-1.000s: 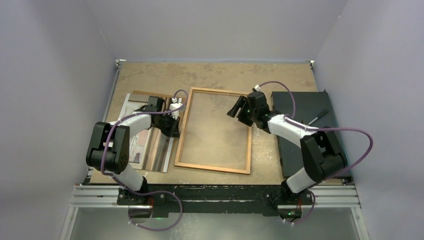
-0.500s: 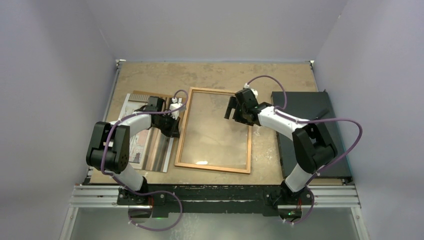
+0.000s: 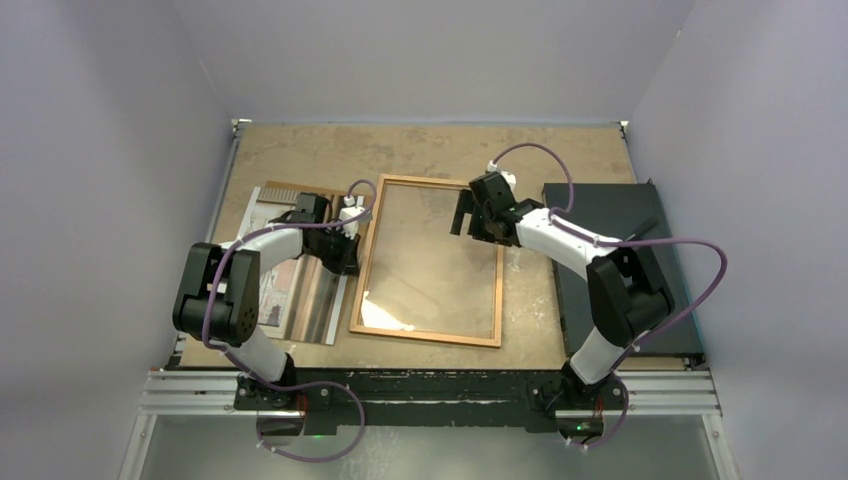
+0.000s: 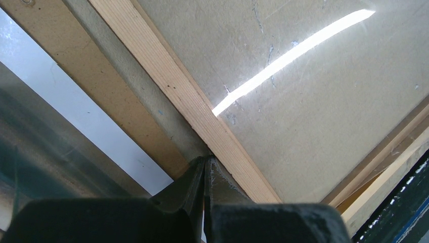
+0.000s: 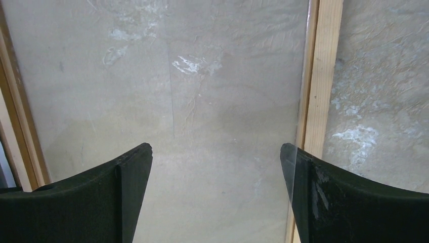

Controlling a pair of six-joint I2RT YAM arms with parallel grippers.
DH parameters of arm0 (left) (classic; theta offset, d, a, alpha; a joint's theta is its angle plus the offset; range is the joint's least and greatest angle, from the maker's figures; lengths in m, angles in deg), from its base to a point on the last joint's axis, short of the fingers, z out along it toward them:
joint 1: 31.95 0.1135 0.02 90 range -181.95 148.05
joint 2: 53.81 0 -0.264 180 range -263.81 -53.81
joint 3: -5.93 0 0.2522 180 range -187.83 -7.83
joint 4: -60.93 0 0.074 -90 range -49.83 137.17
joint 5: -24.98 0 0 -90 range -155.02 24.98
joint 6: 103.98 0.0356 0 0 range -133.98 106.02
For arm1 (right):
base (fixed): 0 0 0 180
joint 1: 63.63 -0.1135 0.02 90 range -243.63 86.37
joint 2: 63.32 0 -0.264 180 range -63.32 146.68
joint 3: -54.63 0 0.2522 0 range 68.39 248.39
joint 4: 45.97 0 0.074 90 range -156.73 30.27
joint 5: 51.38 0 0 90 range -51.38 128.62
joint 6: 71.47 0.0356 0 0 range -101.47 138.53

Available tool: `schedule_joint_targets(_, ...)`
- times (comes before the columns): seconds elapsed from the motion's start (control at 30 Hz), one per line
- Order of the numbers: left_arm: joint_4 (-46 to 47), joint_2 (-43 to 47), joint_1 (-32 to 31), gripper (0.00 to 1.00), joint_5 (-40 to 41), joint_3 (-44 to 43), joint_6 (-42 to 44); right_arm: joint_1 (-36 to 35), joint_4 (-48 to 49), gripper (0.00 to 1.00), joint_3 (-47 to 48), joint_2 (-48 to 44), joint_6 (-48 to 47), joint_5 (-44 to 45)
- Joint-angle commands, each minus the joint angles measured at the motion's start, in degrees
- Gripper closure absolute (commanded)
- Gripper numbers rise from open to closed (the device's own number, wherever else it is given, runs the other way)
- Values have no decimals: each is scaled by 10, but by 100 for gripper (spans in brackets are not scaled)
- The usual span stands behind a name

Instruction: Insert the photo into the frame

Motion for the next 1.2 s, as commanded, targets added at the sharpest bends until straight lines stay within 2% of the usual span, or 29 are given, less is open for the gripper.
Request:
schedule_joint_targets(0.0,1,-5,-2,100,-27,-10,10,-2,-19,1,34,5,-21,33)
schedule_joint_targets(0.5,3,-5,-2,100,-29,-10,9,-2,-44,1,54,32,-42,84)
schedule_joint_targets(0.8,1,-6,-2,100,-27,-11,10,-2,-38,1,62,37,-42,81)
schedule_joint_targets(1.17,-1,-6,-3,100,-28,-11,12,5,-41,2,20,-12,-9,71)
